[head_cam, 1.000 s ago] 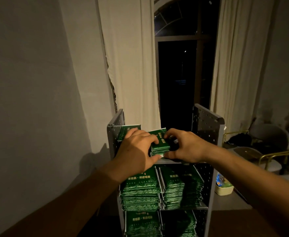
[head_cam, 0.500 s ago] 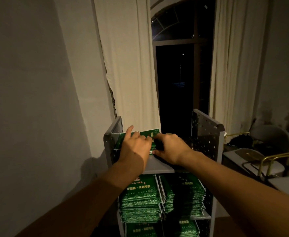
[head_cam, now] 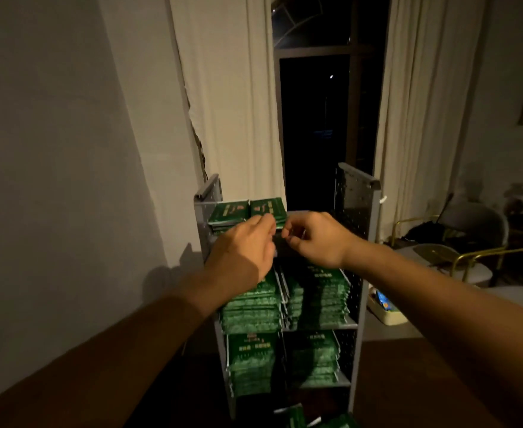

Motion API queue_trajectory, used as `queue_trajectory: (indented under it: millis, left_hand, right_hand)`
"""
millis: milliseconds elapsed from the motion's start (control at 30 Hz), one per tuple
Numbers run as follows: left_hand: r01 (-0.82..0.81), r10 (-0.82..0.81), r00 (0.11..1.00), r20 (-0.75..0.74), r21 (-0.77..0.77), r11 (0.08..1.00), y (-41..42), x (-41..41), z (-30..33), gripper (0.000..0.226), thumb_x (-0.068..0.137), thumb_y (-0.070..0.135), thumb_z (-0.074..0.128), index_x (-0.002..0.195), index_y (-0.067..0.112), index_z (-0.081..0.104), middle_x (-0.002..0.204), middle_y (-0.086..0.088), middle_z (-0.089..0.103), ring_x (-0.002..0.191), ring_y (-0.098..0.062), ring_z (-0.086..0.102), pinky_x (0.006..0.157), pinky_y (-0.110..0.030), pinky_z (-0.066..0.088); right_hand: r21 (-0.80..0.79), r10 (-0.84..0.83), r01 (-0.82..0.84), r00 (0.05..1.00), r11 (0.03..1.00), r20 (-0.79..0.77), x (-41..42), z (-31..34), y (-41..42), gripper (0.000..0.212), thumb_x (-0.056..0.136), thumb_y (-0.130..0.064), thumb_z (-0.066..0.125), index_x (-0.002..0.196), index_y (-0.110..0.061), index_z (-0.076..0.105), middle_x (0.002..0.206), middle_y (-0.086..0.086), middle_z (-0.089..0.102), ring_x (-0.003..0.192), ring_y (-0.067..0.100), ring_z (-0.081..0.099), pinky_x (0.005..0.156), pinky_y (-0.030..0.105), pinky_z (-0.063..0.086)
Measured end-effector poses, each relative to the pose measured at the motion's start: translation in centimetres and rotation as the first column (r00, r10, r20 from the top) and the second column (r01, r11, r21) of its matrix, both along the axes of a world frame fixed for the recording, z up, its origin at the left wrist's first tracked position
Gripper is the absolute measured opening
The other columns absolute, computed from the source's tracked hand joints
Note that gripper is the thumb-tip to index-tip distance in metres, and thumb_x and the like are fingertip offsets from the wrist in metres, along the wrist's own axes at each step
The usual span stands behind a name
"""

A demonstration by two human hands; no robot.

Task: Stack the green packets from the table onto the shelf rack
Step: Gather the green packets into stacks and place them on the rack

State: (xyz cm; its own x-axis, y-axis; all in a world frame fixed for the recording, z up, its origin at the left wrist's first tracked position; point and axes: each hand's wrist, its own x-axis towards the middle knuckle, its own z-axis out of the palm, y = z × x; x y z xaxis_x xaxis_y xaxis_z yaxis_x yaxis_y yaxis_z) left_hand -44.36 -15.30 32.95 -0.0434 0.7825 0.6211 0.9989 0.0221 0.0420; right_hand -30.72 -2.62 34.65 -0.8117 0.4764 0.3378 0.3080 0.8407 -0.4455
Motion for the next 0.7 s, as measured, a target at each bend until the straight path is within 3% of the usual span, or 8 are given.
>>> queue_trajectory:
  millis: [200, 367, 467, 533, 600, 700]
  left_hand:
    - [0.051, -0.043, 0.997, 0.067, -0.13, 0.99, -3.1, 2.5, -3.5, 0.006, 0.095, 0.02, 0.053, 0.093, 0.015, 0.056, 0.081, 0.0, 0.055, 0.075, -0.03, 0.057, 0.066, -0.043, 0.05]
    - [0.071, -0.017, 0.983, 0.182, -0.294, 0.953, -5.4, 3.2, -9.3, 0.004, 0.093, 0.014, 0.057, 0.091, 0.017, 0.059, 0.075, 0.004, 0.056, 0.068, -0.024, 0.055, 0.063, -0.037, 0.049]
    - [0.067, 0.051, 0.96, 0.275, -0.404, 0.912, -6.2, 3.9, -13.0, 0.01, 0.094, 0.009, 0.055, 0.098, 0.011, 0.064, 0.071, 0.007, 0.056, 0.06, -0.013, 0.051, 0.061, -0.03, 0.042]
    - [0.092, 0.075, 0.938, 0.338, -0.451, 0.888, -7.1, 4.2, -15.6, 0.012, 0.094, 0.008, 0.055, 0.102, 0.007, 0.065, 0.079, 0.004, 0.058, 0.061, -0.01, 0.049, 0.065, -0.027, 0.039]
    - [0.12, 0.083, 0.91, 0.406, -0.45, 0.885, -8.3, 4.4, -18.0, 0.012, 0.093, 0.008, 0.058, 0.103, 0.007, 0.066, 0.087, -0.001, 0.063, 0.068, -0.016, 0.056, 0.068, -0.025, 0.042]
    - [0.143, 0.122, 0.869, 0.48, -0.478, 0.866, -10.2, 4.8, -21.6, 0.013, 0.093, 0.009, 0.061, 0.104, 0.007, 0.067, 0.094, -0.005, 0.071, 0.078, -0.02, 0.064, 0.072, -0.029, 0.051]
  right_hand:
    - [-0.128, 0.061, -0.034, 0.976, 0.991, 0.209, 3.1, -2.5, -2.6, 0.011, 0.096, -0.017, 0.06, 0.099, -0.023, 0.068, 0.083, -0.007, 0.067, 0.072, 0.008, 0.06, 0.068, 0.024, 0.045]
    - [-0.276, 0.151, -0.054, 0.926, 0.96, 0.346, 5.0, -8.0, -4.6, 0.012, 0.098, -0.017, 0.059, 0.104, -0.014, 0.069, 0.091, 0.007, 0.073, 0.083, 0.02, 0.069, 0.077, 0.033, 0.054]
    - [-0.349, 0.178, -0.034, 0.905, 0.937, 0.388, 5.7, -11.8, -6.1, 0.014, 0.1, -0.012, 0.056, 0.107, -0.009, 0.066, 0.084, 0.003, 0.068, 0.076, 0.016, 0.066, 0.061, 0.019, 0.051]
    - [-0.404, 0.197, -0.018, 0.892, 0.915, 0.407, 5.7, -14.7, -7.0, 0.011, 0.1, -0.009, 0.055, 0.106, -0.01, 0.064, 0.08, 0.0, 0.064, 0.07, 0.012, 0.063, 0.052, 0.013, 0.048]
    - [-0.441, 0.223, -0.008, 0.871, 0.898, 0.438, 5.8, -17.4, -7.6, 0.01, 0.099, -0.008, 0.056, 0.101, -0.012, 0.065, 0.082, 0.002, 0.066, 0.071, 0.015, 0.065, 0.061, 0.019, 0.054]
    - [-0.468, 0.264, -0.005, 0.831, 0.884, 0.489, 5.8, -21.2, -8.5, 0.011, 0.096, -0.014, 0.059, 0.095, -0.016, 0.07, 0.09, 0.01, 0.073, 0.087, 0.028, 0.071, 0.081, 0.041, 0.057]
